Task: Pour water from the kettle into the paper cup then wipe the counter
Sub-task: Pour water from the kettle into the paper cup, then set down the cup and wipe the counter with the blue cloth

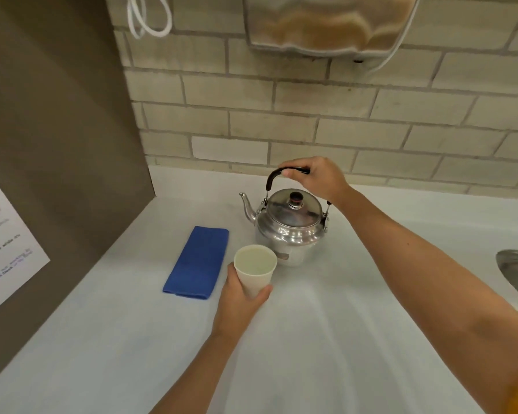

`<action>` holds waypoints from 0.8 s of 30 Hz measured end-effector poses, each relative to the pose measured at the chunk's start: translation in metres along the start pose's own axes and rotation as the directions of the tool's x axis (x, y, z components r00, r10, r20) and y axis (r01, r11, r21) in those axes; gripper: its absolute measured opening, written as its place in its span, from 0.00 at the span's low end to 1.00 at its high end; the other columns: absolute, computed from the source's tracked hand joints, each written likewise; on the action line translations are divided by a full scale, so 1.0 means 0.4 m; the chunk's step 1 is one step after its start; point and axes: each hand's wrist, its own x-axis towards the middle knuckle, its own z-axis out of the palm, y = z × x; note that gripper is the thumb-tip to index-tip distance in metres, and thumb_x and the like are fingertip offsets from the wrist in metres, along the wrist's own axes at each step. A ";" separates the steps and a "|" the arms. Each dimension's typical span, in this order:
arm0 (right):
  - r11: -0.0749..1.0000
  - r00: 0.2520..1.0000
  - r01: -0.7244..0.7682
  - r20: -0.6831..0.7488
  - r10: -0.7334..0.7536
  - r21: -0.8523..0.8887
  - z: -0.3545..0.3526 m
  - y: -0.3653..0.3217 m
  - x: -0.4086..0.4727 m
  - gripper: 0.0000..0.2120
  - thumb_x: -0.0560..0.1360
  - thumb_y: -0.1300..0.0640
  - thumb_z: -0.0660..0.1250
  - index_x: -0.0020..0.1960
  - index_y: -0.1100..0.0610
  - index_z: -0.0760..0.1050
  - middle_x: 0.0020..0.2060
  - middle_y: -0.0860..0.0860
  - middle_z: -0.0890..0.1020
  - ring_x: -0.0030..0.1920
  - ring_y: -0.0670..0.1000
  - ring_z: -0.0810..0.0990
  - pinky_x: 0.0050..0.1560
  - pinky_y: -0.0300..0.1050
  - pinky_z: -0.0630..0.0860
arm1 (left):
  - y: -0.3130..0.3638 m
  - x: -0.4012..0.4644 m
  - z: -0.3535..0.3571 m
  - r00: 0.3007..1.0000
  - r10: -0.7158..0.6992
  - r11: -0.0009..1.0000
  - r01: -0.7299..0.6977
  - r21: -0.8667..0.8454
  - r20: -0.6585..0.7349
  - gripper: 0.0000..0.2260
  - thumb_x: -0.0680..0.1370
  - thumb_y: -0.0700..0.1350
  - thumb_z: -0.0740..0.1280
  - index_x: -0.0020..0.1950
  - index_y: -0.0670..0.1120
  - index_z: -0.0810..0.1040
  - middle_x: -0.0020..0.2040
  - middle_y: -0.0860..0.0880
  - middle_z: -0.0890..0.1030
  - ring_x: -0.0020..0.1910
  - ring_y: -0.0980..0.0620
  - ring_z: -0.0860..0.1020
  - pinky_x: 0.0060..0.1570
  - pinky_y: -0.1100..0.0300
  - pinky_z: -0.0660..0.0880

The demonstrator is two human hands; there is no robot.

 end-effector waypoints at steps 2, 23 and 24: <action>1.000 1.000 -0.005 0.009 0.005 0.010 0.026 0.008 0.016 0.11 0.72 0.45 0.67 0.53 0.45 0.80 0.51 0.46 0.85 0.46 0.45 0.80 0.44 0.40 0.73 | 0.002 -0.001 -0.001 1.000 0.007 1.000 -0.007 0.003 -0.002 0.36 0.65 0.51 0.76 0.67 0.51 0.61 0.57 0.55 0.72 0.56 0.55 0.72 0.52 0.64 0.69; 0.997 0.995 0.021 -0.096 -0.027 -0.069 0.007 -0.001 -0.080 0.21 0.75 0.53 0.65 0.68 0.49 0.68 0.54 0.59 0.75 0.58 0.58 0.69 0.60 0.44 0.65 | 0.023 -0.023 -0.026 0.999 0.014 1.000 -0.014 0.006 0.053 0.35 0.65 0.48 0.76 0.66 0.49 0.62 0.59 0.51 0.73 0.57 0.52 0.73 0.55 0.61 0.70; 0.999 0.990 0.002 -0.142 -0.009 -0.047 -0.003 -0.020 -0.126 0.22 0.75 0.54 0.65 0.69 0.49 0.67 0.56 0.58 0.74 0.59 0.58 0.67 0.62 0.44 0.63 | 0.029 -0.033 -0.039 0.997 0.021 1.000 -0.021 0.006 0.074 0.35 0.65 0.46 0.76 0.67 0.48 0.62 0.60 0.50 0.73 0.58 0.52 0.73 0.56 0.59 0.71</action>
